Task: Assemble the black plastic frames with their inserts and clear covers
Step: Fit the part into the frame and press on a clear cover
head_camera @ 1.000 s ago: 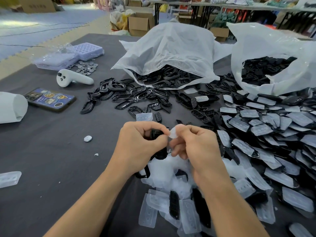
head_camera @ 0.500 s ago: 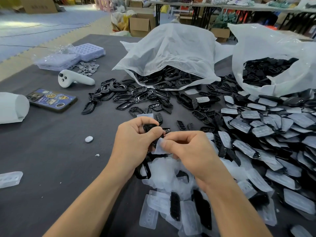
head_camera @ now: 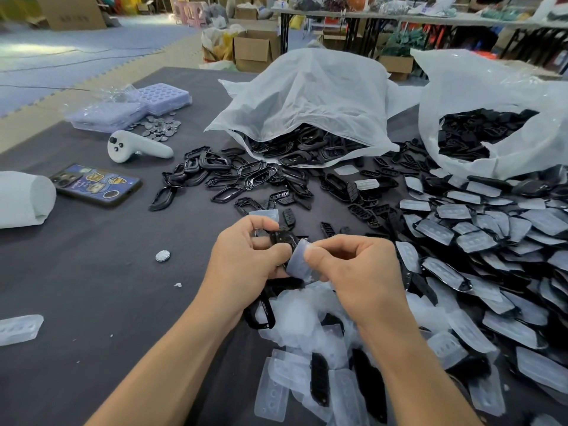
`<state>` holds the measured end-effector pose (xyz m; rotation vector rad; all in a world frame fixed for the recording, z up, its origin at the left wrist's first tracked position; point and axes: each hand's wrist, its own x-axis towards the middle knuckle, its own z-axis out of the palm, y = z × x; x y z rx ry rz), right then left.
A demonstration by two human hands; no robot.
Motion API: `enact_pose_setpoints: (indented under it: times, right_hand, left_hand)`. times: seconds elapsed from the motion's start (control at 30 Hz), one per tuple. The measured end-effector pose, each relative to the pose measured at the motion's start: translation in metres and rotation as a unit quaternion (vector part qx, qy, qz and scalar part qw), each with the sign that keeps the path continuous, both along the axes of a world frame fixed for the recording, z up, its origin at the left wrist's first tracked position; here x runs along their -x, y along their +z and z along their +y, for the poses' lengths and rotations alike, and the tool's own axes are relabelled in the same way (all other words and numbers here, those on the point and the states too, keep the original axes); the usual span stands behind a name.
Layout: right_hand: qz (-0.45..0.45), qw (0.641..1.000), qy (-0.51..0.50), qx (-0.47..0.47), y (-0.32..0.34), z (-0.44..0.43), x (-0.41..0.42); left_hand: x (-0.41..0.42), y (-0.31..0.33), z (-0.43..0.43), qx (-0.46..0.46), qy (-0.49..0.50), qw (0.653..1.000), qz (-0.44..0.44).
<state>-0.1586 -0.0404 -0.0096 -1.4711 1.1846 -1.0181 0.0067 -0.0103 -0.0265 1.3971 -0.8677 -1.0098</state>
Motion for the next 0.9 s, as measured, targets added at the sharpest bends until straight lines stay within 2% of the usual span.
enact_pose_setpoints:
  times: [0.07,0.17,0.27,0.43,0.57,0.9]
  right_hand:
    - [-0.022,1.0,-0.002,0.018,0.002,-0.002,0.002]
    - [-0.061,0.996,0.069,0.019,0.007,-0.002,0.006]
    - [-0.034,0.993,0.109,0.026,0.009,-0.001,0.006]
    - [0.088,0.989,-0.001,0.117,0.003,0.004,0.002]
    - [0.128,0.98,-0.064,0.137,0.0,0.004,-0.003]
    - [0.217,0.95,-0.091,0.203,-0.002,0.006,-0.007]
  left_hand:
    - [0.0,0.001,0.0,-0.005,-0.005,1.0,-0.011]
    - [0.004,0.005,0.001,-0.005,-0.02,1.0,-0.004]
    - [0.005,0.006,0.001,0.002,-0.018,1.0,0.002]
    - [0.009,0.009,0.005,0.007,-0.051,0.997,0.05]
    - [0.011,0.007,0.004,0.002,-0.071,0.994,0.079]
    - [0.013,0.007,0.004,-0.015,-0.055,0.996,0.064]
